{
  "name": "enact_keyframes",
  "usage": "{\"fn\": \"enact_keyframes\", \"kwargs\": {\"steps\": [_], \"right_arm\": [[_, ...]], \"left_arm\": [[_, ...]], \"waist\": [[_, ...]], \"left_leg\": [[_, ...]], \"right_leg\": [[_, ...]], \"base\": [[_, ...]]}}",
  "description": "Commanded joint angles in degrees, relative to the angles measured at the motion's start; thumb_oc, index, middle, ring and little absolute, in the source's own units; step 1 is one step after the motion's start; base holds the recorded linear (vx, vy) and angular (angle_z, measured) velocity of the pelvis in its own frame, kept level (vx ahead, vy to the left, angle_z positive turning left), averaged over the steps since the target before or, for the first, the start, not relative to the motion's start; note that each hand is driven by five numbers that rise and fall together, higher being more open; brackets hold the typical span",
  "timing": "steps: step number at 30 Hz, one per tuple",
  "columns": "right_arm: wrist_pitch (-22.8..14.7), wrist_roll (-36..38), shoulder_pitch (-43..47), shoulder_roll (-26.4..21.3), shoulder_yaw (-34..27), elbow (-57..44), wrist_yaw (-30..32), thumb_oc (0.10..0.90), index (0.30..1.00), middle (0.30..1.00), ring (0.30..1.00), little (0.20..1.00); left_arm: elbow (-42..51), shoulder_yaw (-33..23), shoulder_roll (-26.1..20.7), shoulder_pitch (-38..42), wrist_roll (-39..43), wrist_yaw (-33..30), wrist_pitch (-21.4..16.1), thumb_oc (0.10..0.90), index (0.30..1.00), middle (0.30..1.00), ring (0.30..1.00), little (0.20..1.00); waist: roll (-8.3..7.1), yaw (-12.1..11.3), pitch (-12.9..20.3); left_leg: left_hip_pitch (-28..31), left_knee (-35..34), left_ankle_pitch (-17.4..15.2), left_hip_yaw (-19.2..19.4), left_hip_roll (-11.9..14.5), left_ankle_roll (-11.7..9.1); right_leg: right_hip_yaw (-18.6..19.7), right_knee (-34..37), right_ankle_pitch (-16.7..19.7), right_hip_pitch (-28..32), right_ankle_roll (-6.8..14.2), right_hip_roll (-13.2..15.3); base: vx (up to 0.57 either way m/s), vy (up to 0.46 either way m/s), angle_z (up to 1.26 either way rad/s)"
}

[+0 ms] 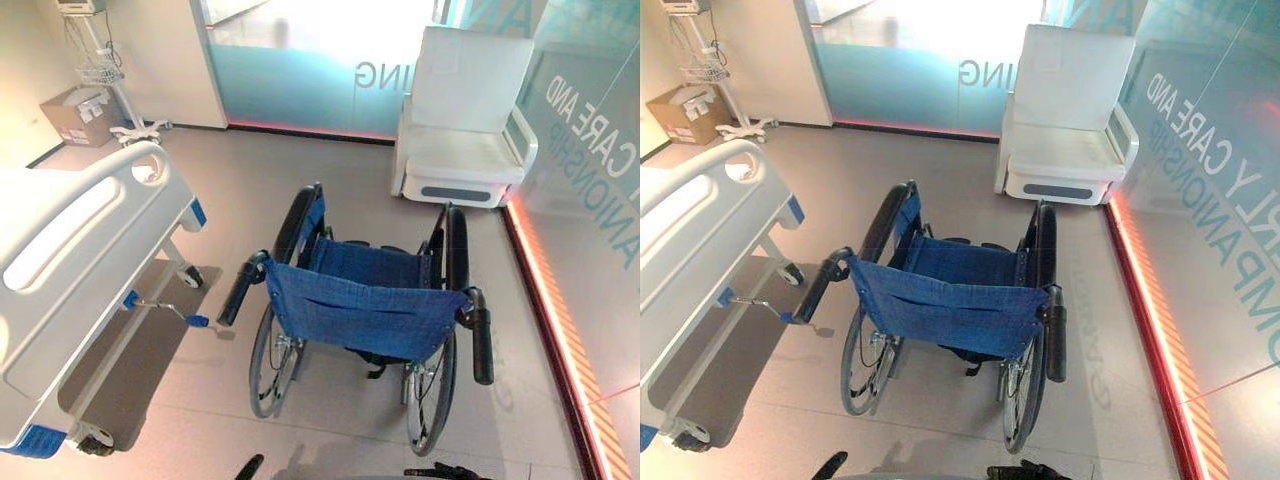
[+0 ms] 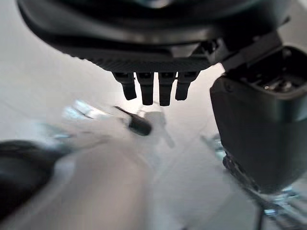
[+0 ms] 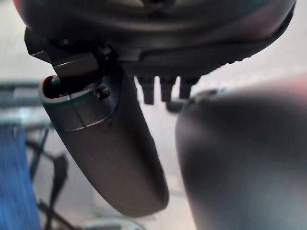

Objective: Push the wheelchair next to the bed

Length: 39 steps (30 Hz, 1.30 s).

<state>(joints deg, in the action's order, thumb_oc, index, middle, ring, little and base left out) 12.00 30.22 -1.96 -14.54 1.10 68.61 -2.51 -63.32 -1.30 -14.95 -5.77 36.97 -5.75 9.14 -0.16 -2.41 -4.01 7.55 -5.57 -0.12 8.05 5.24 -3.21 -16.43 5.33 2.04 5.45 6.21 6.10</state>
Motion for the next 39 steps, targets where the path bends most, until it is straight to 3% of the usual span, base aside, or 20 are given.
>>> {"fn": "enact_keyframes", "kwargs": {"steps": [1, 5, 8, 12, 18, 20, 21, 24, 29, 39], "right_arm": [[-2.51, 2.08, 2.06, -8.08, -3.84, 3.30, -0.20, 0.800, 0.900, 0.900, 0.900, 0.900], [-3.03, 2.91, 2.75, -15.75, -8.00, 1.83, -0.52, 0.800, 0.900, 0.900, 0.900, 0.900], [-0.86, 5.61, 0.24, -19.51, -12.07, -9.84, 6.33, 0.800, 0.900, 0.900, 0.900, 0.900], [3.14, 6.08, -4.29, -20.59, -16.53, -26.44, 14.96, 0.800, 0.900, 0.900, 0.900, 0.900], [3.54, 3.57, -7.97, -22.06, -25.12, -44.17, 23.03, 0.800, 0.900, 0.900, 0.900, 0.900], [3.72, 3.40, -8.25, -22.28, -26.40, -46.81, 23.92, 0.800, 0.900, 0.900, 0.900, 0.900], [3.72, 2.60, -8.68, -22.74, -28.97, -52.94, 25.93, 0.800, 0.900, 0.900, 0.900, 0.900], [3.98, 4.08, -7.71, -23.17, -30.87, -61.04, 26.88, 0.800, 0.900, 0.900, 0.900, 0.900], [5.85, 6.29, -6.94, -22.24, -30.07, -74.23, 23.96, 0.800, 0.900, 0.900, 0.900, 0.900], [5.25, 16.36, -6.50, -24.55, -29.05, -86.59, 21.46, 0.800, 0.900, 0.900, 0.900, 0.900]], "left_arm": [[0.57, -2.23, -5.32, 5.00, 2.44, -0.06, -3.22, 0.800, 0.900, 0.900, 0.900, 0.900], [6.12, -4.62, -12.02, 5.83, 4.65, 1.32, -2.03, 0.800, 0.900, 0.900, 0.900, 0.900], [16.25, -8.41, -16.69, 4.14, 7.70, 0.68, -0.64, 0.800, 0.900, 0.900, 0.900, 0.900], [29.61, -13.57, -18.81, 0.55, 9.21, -0.16, 0.98, 0.800, 0.900, 0.900, 0.900, 0.900], [48.74, -19.72, -20.89, -3.34, 9.22, -0.20, 3.85, 0.800, 0.900, 0.900, 0.900, 0.900], [50.96, -20.43, -21.20, -3.86, 8.83, 0.11, 3.92, 0.800, 0.900, 0.900, 0.900, 0.900], [56.26, -22.07, -22.31, -4.73, 9.19, 0.68, 4.66, 0.800, 0.900, 0.900, 0.900, 0.900], [62.64, -23.90, -23.65, -4.53, 12.61, 0.87, 5.92, 0.800, 0.900, 0.900, 0.900, 0.900], [72.06, -24.57, -25.52, -4.30, 17.19, 6.72, 7.67, 0.800, 0.900, 0.900, 0.900, 0.900], [79.56, -24.96, -28.80, -5.08, 23.05, 11.63, 8.65, 0.800, 0.900, 0.900, 0.900, 0.900]], "waist": [[0.54, -0.52, 0.54], [0.50, -0.60, 0.16], [0.10, -0.19, -0.34], [-0.32, 0.65, -0.79], [-0.44, 1.24, -0.98], [-0.40, 1.32, -0.95], [-0.21, 1.45, -0.81], [0.09, 1.68, -0.57], [0.46, 2.28, -0.34], [0.72, 2.13, -0.03]], "left_leg": [[-1.22, 0.57, -0.46, 2.50, -1.28, -0.49], [-1.15, 0.57, -0.63, 2.56, -1.36, -0.25], [-1.24, 0.57, -0.57, 2.94, -1.17, -0.23], [-1.37, 0.57, -0.52, 3.24, -1.02, -0.25], [-1.25, 0.57, -0.69, 3.34, -0.81, -0.28], [-1.24, 0.57, -0.74, 3.37, -0.79, -0.28], [-1.22, 0.57, -0.76, 3.38, -0.73, -0.38], [-1.30, 0.57, -0.72, 3.43, -0.67, -0.43], [-1.46, 0.57, -0.65, 3.95, -0.49, -0.49], [-1.99, 0.57, -0.51, 4.55, -0.41, -0.76]], "right_leg": [[-0.99, -0.33, 0.78, 1.30, 2.48, 3.02], [-1.00, -0.33, 0.83, 1.29, 2.66, 3.12], [-0.74, -0.35, 1.12, 1.03, 2.85, 3.16], [-0.30, -0.45, 1.23, 0.70, 2.92, 3.16], [0.07, -0.33, 0.86, 0.89, 2.83, 3.02], [0.12, -0.33, 0.77, 0.90, 2.81, 3.01], [0.32, -0.34, 0.57, 0.88, 2.80, 2.98], [0.53, -0.35, 0.27, 0.81, 2.72, 2.90], [0.97, -0.42, -0.05, 0.53, 2.62, 2.90], [0.78, -0.50, -0.25, 0.00, 2.74, 2.99]], "base": [[0.00, 0.000, 0.00], [0.00, 0.000, 0.00], [-0.02, -0.020, -0.01], [-0.01, -0.006, 0.00], [0.00, 0.000, 0.00], [0.00, 0.000, 0.00], [0.00, 0.000, 0.00], [0.00, 0.014, -0.01], [0.00, 0.027, -0.02], [-0.01, 0.013, -0.04]]}}
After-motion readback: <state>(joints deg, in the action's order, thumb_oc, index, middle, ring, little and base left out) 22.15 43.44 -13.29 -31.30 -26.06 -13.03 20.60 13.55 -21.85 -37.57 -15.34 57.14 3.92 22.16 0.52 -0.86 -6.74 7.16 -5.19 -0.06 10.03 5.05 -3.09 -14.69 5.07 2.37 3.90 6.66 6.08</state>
